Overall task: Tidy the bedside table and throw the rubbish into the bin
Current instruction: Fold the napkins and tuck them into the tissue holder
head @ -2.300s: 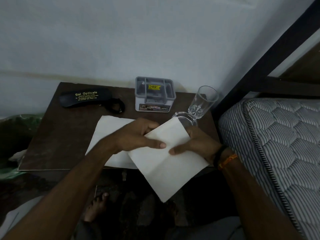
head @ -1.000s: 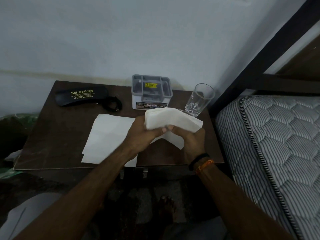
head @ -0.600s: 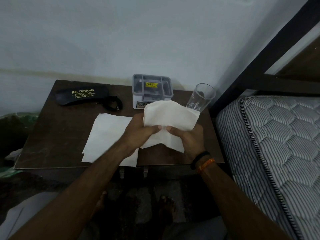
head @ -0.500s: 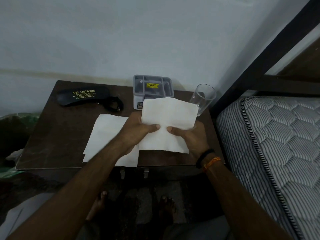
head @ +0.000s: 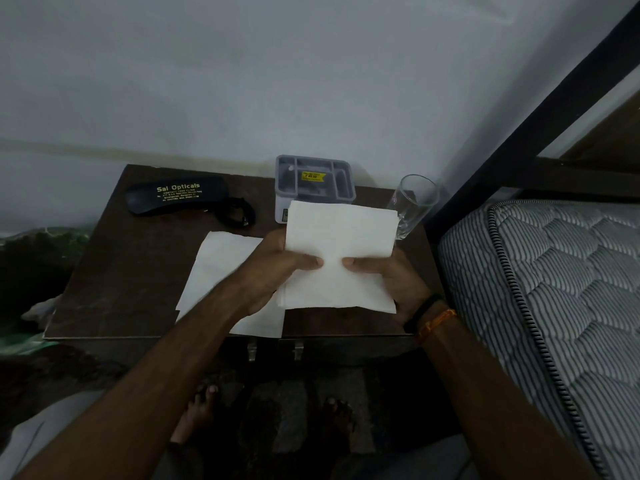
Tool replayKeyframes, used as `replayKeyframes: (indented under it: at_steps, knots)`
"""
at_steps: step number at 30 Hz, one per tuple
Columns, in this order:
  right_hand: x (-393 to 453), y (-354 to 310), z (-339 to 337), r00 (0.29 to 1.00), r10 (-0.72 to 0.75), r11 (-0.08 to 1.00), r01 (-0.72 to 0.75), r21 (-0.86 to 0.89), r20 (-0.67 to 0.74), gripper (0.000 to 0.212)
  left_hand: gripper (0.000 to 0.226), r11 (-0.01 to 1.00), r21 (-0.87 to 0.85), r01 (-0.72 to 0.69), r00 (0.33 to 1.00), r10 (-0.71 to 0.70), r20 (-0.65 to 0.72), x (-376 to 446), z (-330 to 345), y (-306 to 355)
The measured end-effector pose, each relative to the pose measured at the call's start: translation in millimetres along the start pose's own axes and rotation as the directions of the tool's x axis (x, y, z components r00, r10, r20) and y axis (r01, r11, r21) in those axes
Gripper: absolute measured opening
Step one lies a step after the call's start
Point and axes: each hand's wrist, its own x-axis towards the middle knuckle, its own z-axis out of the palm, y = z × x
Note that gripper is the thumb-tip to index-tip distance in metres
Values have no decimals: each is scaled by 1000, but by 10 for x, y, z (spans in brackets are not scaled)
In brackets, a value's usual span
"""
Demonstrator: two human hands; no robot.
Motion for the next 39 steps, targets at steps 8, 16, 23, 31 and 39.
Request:
replayKeyframes:
  at_steps: [8,16,23,31,39]
  knots:
    - [24,18,66,999,-37,999,36,22,26,51,46,999,-40,18,997,-21,-76,-30,61,30]
    - [-9,-49,130,992,-36,992,20,128,121,47,34,987,-162,8,997,-20,-72,-86,22,113]
    - [66,-28,105,987,8,979,-41,199,162,38,32,962,-271,20,997,-41,-71,-78,-49,117]
    - [51,-149,-35,993,41,986,-59,158,111,18,38,960,-279,-35,994,5,-105,-75,-130,176]
    - [51,-234,-55,997,49,990,-57,127,63,41,53,969,-218,-118,988,93,-121,-78,-161,171]
